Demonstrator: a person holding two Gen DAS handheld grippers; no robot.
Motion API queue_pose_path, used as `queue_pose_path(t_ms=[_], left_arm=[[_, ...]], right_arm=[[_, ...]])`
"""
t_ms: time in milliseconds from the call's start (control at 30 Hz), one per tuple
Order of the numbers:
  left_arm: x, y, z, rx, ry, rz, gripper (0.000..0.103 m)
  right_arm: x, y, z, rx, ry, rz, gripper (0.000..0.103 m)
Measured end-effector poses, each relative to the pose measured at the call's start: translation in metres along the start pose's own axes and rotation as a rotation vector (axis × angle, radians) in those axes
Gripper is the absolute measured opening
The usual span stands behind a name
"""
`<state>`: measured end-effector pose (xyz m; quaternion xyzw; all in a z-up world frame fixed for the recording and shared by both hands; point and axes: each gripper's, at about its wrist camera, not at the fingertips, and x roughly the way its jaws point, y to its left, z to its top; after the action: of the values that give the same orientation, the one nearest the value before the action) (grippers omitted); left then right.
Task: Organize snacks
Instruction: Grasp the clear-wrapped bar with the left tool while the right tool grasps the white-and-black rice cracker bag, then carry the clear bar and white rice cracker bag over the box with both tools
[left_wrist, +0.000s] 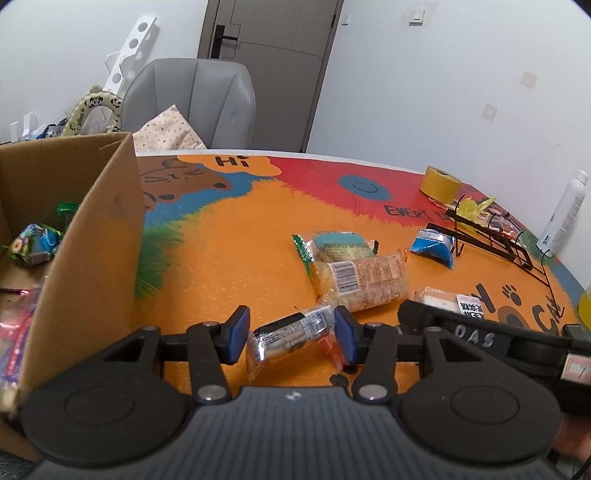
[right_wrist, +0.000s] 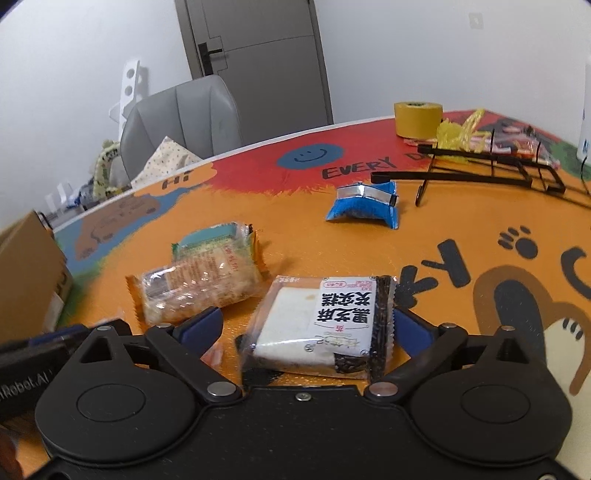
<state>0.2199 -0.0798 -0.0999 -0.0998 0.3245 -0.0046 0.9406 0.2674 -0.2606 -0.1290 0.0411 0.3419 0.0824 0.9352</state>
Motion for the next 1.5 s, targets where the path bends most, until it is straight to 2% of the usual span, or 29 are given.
queue_pose_path(t_ms=[133,300,467,733,1067,1500], left_arm=[[0.003,-0.001,0.000,-0.001,0.003,-0.003,0.049],[-0.001,-0.004,-0.001,0.004,0.003,-0.003,0.049],[-0.013,-0.010,-0.002,0.016,-0.013,-0.007,0.049],[-0.040,-0.019,-0.006,0.030,-0.042,-0.017,0.049],[-0.079,-0.014,0.000,0.031,-0.113,-0.016,0.049],[-0.121,0.022,0.008,-0.017,-0.187,0.008,0.049]], right_arm=[[-0.002,0.003,-0.003,-0.067,-0.006,-0.054,0.077],[-0.015,-0.006,-0.006,-0.080,0.005,-0.038,0.065],[-0.032,-0.021,-0.014,-0.019,0.005,-0.022,0.059],[-0.060,-0.028,-0.020,0.032,-0.027,0.011,0.057],[-0.094,-0.013,-0.012,0.024,-0.090,0.058,0.057],[-0.117,0.027,-0.003,-0.029,-0.128,0.118,0.057]])
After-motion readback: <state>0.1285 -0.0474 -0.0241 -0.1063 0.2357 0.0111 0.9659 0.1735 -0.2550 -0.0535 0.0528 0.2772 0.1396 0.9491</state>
